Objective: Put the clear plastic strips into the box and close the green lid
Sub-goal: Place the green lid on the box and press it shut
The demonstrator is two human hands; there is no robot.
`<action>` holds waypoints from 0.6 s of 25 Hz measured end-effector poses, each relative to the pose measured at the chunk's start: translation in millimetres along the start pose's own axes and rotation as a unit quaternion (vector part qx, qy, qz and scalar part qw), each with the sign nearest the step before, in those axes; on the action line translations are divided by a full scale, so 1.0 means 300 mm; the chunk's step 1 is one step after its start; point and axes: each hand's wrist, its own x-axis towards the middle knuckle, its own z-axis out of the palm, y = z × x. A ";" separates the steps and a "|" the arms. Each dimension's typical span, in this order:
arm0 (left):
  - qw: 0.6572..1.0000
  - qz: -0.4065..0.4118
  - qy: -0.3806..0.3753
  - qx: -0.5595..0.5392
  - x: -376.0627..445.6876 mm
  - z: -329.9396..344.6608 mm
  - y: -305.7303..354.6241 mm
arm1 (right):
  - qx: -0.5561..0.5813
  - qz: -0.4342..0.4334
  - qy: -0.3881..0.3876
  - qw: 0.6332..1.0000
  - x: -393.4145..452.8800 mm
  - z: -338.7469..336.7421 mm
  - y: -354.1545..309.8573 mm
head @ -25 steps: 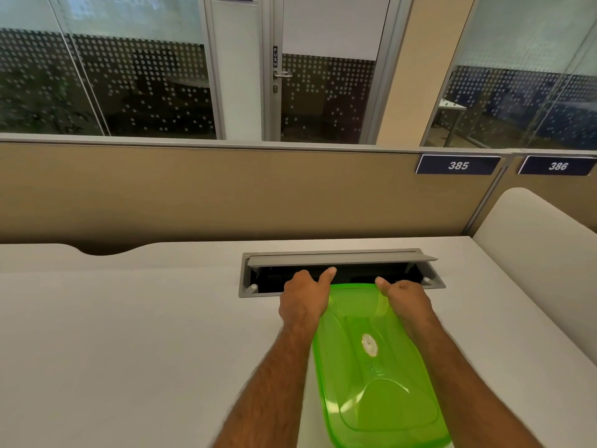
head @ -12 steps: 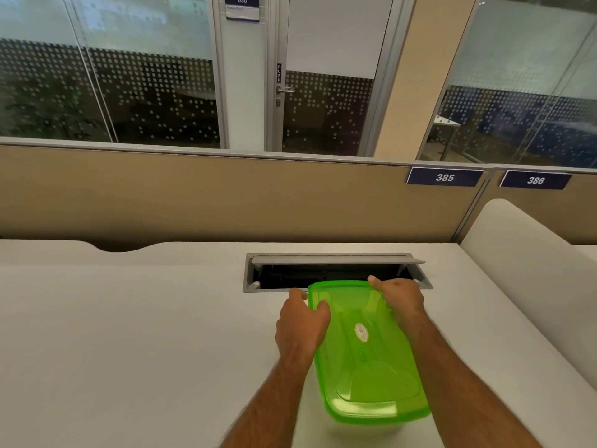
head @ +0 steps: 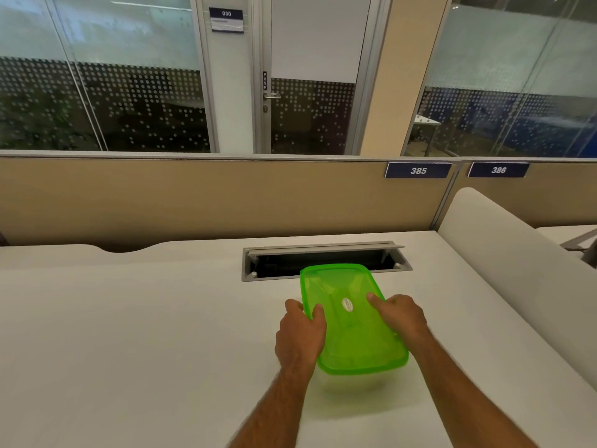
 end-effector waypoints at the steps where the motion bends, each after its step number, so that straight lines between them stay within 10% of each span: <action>1: 1.000 -0.002 -0.002 0.003 -0.021 -0.003 -0.005 | -0.008 0.003 0.009 1.000 -0.032 0.003 0.018; 15: 0.931 -0.123 -0.298 -0.170 -0.099 -0.131 -0.076 | -0.014 0.071 0.123 0.990 -0.182 0.038 0.065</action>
